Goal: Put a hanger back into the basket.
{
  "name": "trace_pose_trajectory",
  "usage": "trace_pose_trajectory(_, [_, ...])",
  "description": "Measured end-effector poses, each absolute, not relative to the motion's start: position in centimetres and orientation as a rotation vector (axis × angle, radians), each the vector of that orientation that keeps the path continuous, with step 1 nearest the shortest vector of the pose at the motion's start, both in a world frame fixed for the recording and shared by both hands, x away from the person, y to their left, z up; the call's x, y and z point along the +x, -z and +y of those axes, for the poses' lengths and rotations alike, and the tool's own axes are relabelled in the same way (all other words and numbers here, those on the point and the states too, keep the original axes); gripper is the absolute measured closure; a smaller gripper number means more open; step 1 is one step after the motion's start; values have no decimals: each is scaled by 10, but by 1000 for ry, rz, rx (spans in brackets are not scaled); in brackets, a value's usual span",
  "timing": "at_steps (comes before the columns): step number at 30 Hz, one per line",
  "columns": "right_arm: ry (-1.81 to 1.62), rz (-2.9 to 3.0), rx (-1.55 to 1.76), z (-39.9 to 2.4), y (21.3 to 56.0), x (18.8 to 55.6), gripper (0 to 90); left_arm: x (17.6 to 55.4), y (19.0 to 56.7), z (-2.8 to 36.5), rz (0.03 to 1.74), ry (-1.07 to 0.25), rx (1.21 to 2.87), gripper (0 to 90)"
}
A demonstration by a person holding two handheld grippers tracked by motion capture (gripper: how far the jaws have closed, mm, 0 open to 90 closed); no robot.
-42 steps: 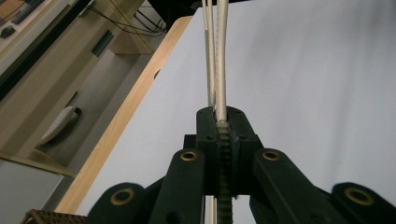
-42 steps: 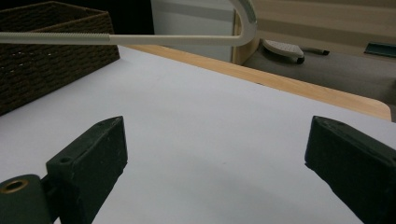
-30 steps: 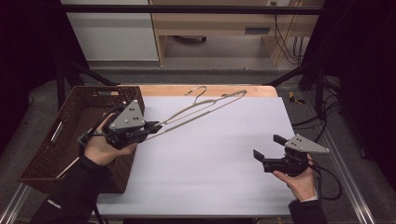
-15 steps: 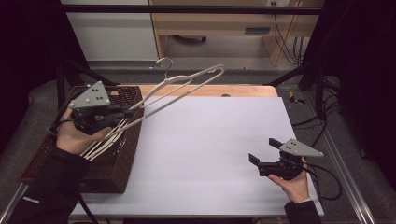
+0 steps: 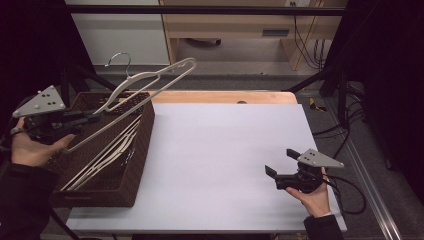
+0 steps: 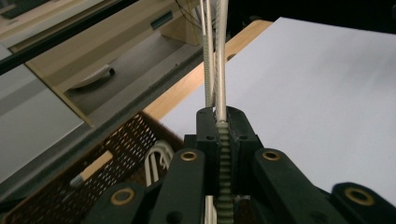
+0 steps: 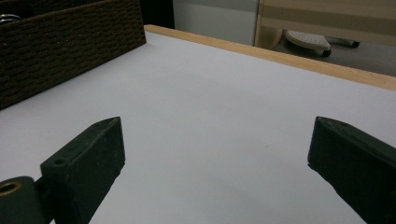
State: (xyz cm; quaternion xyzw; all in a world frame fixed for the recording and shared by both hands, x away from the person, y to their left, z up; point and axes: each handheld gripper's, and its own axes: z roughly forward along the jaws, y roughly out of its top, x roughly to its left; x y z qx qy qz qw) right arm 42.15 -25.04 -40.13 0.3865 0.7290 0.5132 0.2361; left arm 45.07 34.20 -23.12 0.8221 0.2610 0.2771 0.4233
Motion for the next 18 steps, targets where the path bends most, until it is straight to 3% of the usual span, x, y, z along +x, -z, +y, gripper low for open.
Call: trace_pose_trajectory(18, [-1395, 2017, 1061, -248, 403, 423, 43, 443, 263, 432, 840, -683, 2048, 851])
